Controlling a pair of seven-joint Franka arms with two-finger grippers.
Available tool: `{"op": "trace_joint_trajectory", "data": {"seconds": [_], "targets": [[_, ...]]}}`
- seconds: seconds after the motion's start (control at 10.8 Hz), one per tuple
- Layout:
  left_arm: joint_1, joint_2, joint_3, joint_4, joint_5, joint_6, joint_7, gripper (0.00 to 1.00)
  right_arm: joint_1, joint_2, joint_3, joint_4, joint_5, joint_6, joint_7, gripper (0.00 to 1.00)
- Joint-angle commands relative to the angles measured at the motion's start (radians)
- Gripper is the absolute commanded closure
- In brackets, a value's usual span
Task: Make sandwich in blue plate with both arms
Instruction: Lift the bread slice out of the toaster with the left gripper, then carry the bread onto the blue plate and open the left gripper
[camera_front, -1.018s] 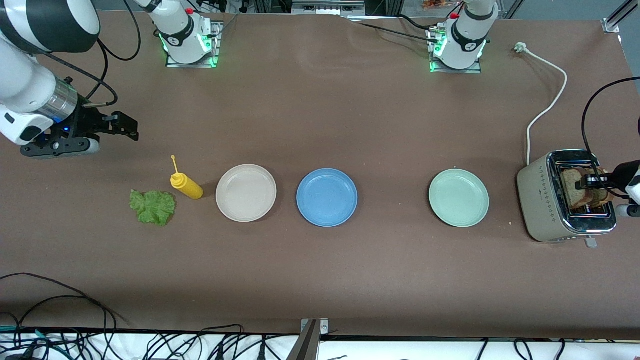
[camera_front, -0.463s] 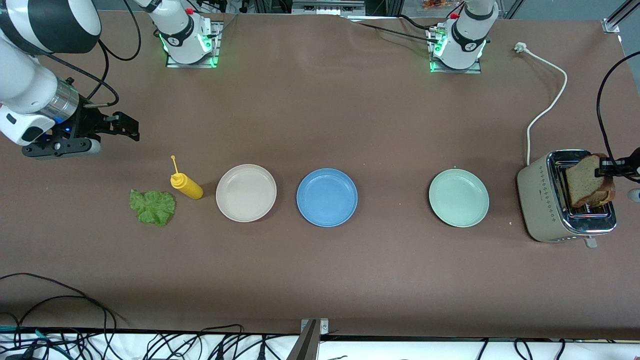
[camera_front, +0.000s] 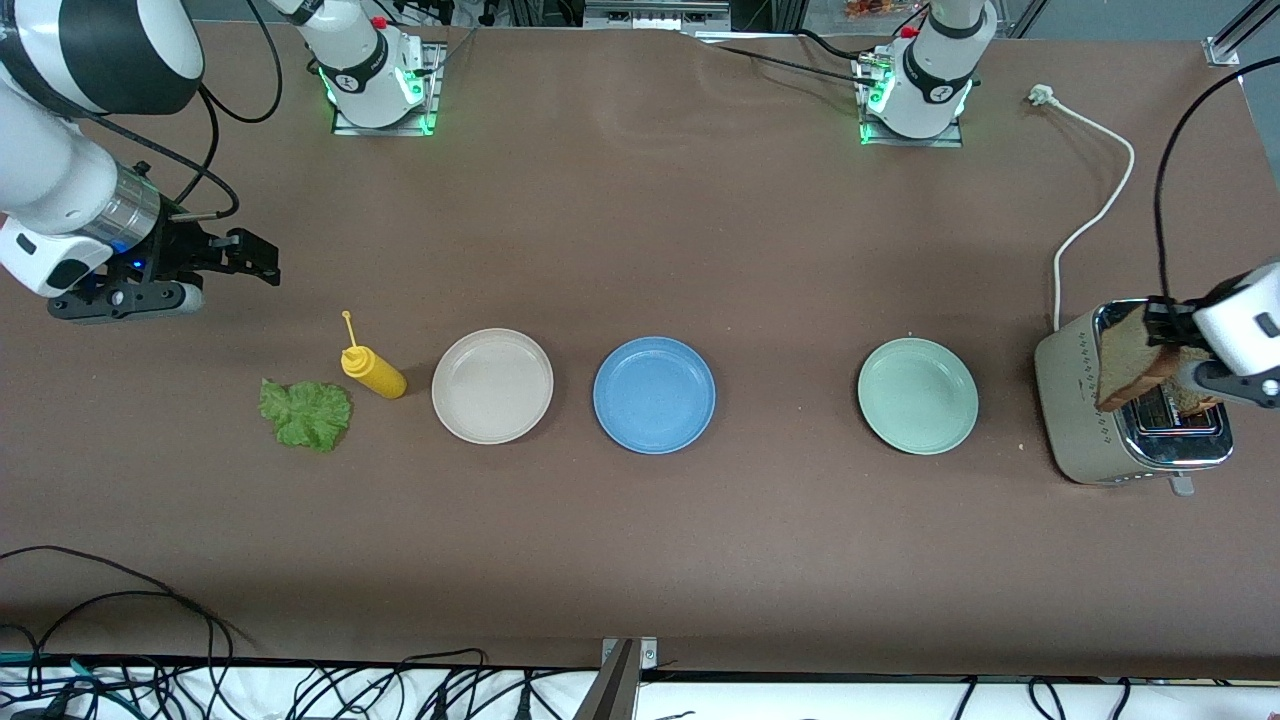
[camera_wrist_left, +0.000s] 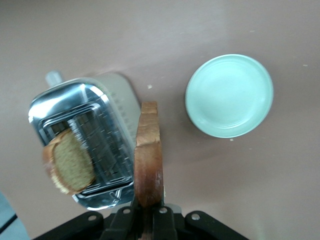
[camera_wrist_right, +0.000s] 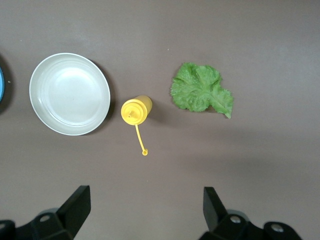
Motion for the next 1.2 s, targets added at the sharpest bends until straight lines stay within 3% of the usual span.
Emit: {"op": "trace_joint_trajectory", "data": {"seconds": [0.0,0.46,0.74,1.11], "targets": [[-0.013,0.013,-0.110,0.020,-0.035,-0.026,-0.012,1.00,0.001,-0.015,0.005,0.029,-0.001,-0.056,-0.009,0.00],[-0.126,0.144,-0.118,0.020,-0.388,0.003,-0.133,1.00,0.001,-0.009,0.002,0.031,-0.015,-0.047,-0.045,0.00],[-0.167,0.246,-0.118,0.020,-0.658,0.086,-0.133,1.00,0.003,0.002,0.005,0.030,-0.055,-0.020,-0.045,0.00],[-0.234,0.411,-0.117,0.017,-1.064,0.301,-0.075,1.00,0.017,0.006,0.005,0.026,-0.058,-0.021,-0.039,0.00]]}}
